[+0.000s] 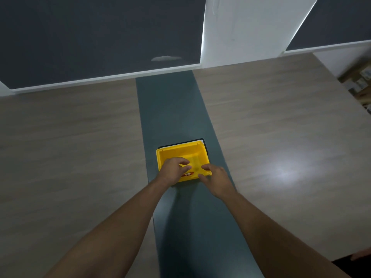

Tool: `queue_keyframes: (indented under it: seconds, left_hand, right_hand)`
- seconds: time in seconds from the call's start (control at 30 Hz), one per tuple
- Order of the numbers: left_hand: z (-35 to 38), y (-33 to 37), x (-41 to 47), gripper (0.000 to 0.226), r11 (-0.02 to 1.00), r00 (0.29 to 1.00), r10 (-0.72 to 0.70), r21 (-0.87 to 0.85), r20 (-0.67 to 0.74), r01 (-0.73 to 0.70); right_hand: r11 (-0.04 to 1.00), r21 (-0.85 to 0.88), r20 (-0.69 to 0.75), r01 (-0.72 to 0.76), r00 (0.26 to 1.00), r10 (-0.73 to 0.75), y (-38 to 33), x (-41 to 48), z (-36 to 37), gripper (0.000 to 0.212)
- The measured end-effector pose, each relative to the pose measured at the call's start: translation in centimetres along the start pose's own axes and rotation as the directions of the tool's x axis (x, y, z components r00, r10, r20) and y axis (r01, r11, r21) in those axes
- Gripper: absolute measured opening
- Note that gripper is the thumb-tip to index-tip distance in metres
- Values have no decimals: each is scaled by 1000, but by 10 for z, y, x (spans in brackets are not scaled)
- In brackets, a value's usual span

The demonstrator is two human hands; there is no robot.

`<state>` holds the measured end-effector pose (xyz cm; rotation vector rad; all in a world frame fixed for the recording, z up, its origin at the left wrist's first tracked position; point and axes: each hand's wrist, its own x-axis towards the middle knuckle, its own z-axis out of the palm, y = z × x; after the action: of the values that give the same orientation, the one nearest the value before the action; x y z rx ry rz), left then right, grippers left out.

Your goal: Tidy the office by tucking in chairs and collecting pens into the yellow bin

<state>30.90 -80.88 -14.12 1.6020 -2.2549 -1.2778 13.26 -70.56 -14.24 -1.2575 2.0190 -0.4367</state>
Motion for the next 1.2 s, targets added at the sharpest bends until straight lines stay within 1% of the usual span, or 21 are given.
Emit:
queue_keyframes:
  seconds: [0.2,0.3,0.4,0.5,0.57,0.67,0.77,0.9,1.03,1.1,1.2]
  left_hand:
    - [12,34,-40,37,996,996,93,-18,-11,-93]
    - [25,56,-66,34,992,992,127,-14,1,-127]
    - [46,80,-96,30,984,984,178,0,8,-178]
    - [72,100,-130,33,970,970,240,36,41,-242]
    - [93,108,-154,35,964,964,255,57,72,-259]
    - [126,121,-197,36,956,955,269,84,123,-280]
    - [162,132,-238,35,941,933,308,85,186,-327]
    - [217,147,-290,35,916,887,350,86,302,-391]
    - [276,172,-343,33,881,814,384,94,435,-465]
    - [308,189,-370,32,841,761,423,99,492,-532]
    - [354,218,-411,32,778,656,450,95,606,-621]
  right_hand:
    - [999,40,-106,12,994,-8,24,-49,-24,43]
    - [998,63,-167,-9,986,20,42,-85,-37,43]
    - [995,93,-197,-40,979,58,68,-127,-44,42]
    - [987,149,-230,-59,969,93,92,-177,-49,42]
    - [982,168,-249,-82,961,122,111,-216,-49,41]
    - [973,200,-279,-117,945,171,144,-274,-41,45]
    - [953,256,-316,-164,917,242,179,-335,-29,45]
    - [920,315,-380,-233,857,348,229,-421,-10,43]
    - [850,425,-401,-311,777,485,279,-515,6,43]
    - [806,482,-420,-344,716,558,306,-562,15,42]
    - [720,580,-436,-380,602,669,338,-631,20,42]
